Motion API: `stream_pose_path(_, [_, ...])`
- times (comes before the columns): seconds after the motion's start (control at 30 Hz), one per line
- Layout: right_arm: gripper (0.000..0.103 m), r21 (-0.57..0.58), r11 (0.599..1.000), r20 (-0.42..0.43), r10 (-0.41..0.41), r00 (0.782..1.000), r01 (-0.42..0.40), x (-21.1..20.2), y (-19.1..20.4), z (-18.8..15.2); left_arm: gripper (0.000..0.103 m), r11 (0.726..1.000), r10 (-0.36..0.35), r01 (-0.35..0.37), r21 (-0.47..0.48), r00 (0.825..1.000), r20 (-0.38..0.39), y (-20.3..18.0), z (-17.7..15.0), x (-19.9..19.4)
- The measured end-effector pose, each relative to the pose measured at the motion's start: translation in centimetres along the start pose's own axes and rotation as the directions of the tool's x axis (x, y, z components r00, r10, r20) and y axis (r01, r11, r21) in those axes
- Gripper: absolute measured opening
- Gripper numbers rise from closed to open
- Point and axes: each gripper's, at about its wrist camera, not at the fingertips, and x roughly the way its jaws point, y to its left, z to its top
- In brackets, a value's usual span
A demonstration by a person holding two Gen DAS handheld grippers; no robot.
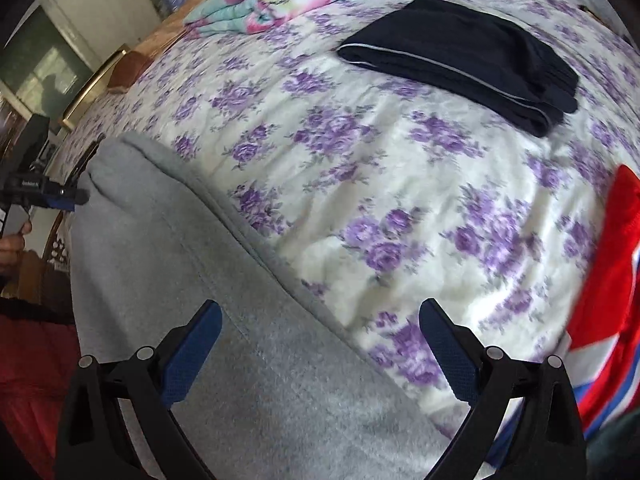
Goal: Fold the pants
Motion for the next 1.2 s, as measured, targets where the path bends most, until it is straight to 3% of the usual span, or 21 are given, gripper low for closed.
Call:
stream_pose_path(0.07, [0.100, -0.016, 1.000, -0.067, 0.005, 0.998, -0.006, 2.3, 0.5, -0.2, 0.098, 1.000, 0.022, -0.023, 0.020, 0.999, 0.030, -0.2, 0.7, -0.8])
stream_pose_path(0.2, [0.094, -0.123, 0.992, -0.019, -0.030, 0.999, 0.027, 1.6, 2.5, -2.1, 0.098, 0.998, 0.021, -0.026, 0.058, 0.996, 0.085, -1.6, 2.4, -2.5])
stream_pose_path(0.3, [0.062, -0.081, 0.997, -0.010, 0.007, 1.000, -0.008, 0.2, 2.1, -3.4, 0.098, 0.986, 0.092, -0.113, 0.125, 0.982, 0.163, -3.1, 4.6, -3.2])
stream_pose_path(0.33, [0.041, -0.064, 0.998, -0.010, 0.013, 1.000, -0.013, -0.3, 1.8, -3.8, 0.098, 0.973, 0.133, -0.168, 0.158, 0.969, 0.207, -3.6, 5.6, -3.3])
stream_pose_path(0.37, [0.027, -0.041, 0.999, 0.002, 0.015, 1.000, -0.015, -1.0, 1.7, -4.3, 0.098, 0.958, 0.167, -0.214, 0.190, 0.957, 0.236, -4.0, 6.4, -3.1])
stream_pose_path(0.4, [0.022, -0.026, 0.999, 0.012, 0.019, 1.000, -0.019, -1.4, 1.8, -4.7, 0.098, 0.943, 0.195, -0.251, 0.220, 0.948, 0.251, -4.2, 7.0, -2.9])
stream_pose_path(0.47, [0.019, 0.003, 1.000, 0.029, 0.021, 0.999, -0.021, -2.0, 2.0, -5.4, 0.098, 0.913, 0.220, -0.292, 0.285, 0.941, 0.258, -4.1, 8.1, -2.4])
stream_pose_path(0.6, [0.019, 0.075, 0.997, 0.064, 0.004, 0.998, -0.009, -2.5, 2.7, -6.9, 0.098, 0.881, 0.155, -0.229, 0.414, 0.966, 0.206, -3.8, 9.7, -1.1])
stream_pose_path(0.7, [0.019, 0.146, 0.989, 0.079, 0.017, 0.997, -0.029, -2.8, 2.1, -7.6, 0.098, 0.820, 0.162, -0.279, 0.500, 0.951, 0.264, -3.6, 9.6, -0.5])
stream_pose_path(0.83, [0.019, 0.171, 0.985, 0.070, 0.007, 0.998, -0.018, -3.1, 2.8, -8.3, 0.098, 0.747, 0.038, -0.167, 0.643, 0.977, 0.209, -3.3, 7.8, -0.8])
stream_pose_path(0.87, [0.019, 0.183, 0.983, 0.068, 0.004, 0.998, -0.016, -3.1, 2.9, -8.3, 0.098, 0.718, 0.017, -0.155, 0.678, 0.978, 0.206, -3.5, 7.1, -0.8])
stream_pose_path(0.93, [0.019, 0.200, 0.980, 0.063, -0.003, 0.998, -0.009, -2.8, 3.4, -8.1, 0.098, 0.692, -0.003, -0.135, 0.709, 0.982, 0.190, -3.7, 6.5, -0.1])
stream_pose_path(1.0, [0.019, 0.211, 0.978, 0.058, -0.010, 0.998, -0.003, -2.6, 3.6, -8.0, 0.099, 0.724, -0.018, -0.077, 0.686, 0.991, 0.131, -2.9, 7.2, 1.4])
stream_pose_path(1.07, [0.019, 0.224, 0.975, 0.057, -0.008, 0.998, -0.004, -2.5, 3.5, -8.0, 0.099, 0.783, -0.066, 0.017, 0.622, 0.996, 0.055, -1.9, 8.6, 2.8])
stream_pose_path(1.13, [0.019, 0.248, 0.969, 0.056, 0.007, 0.998, -0.020, -2.3, 3.0, -8.0, 0.099, 0.835, -0.156, 0.144, 0.531, 0.987, -0.023, -0.9, 10.0, 3.9])
stream_pose_path(1.2, [0.019, 0.269, 0.962, 0.054, 0.035, 0.998, -0.048, -2.1, 2.4, -8.2, 0.099, 0.856, -0.218, 0.219, 0.468, 0.974, -0.057, -0.5, 10.4, 4.7])
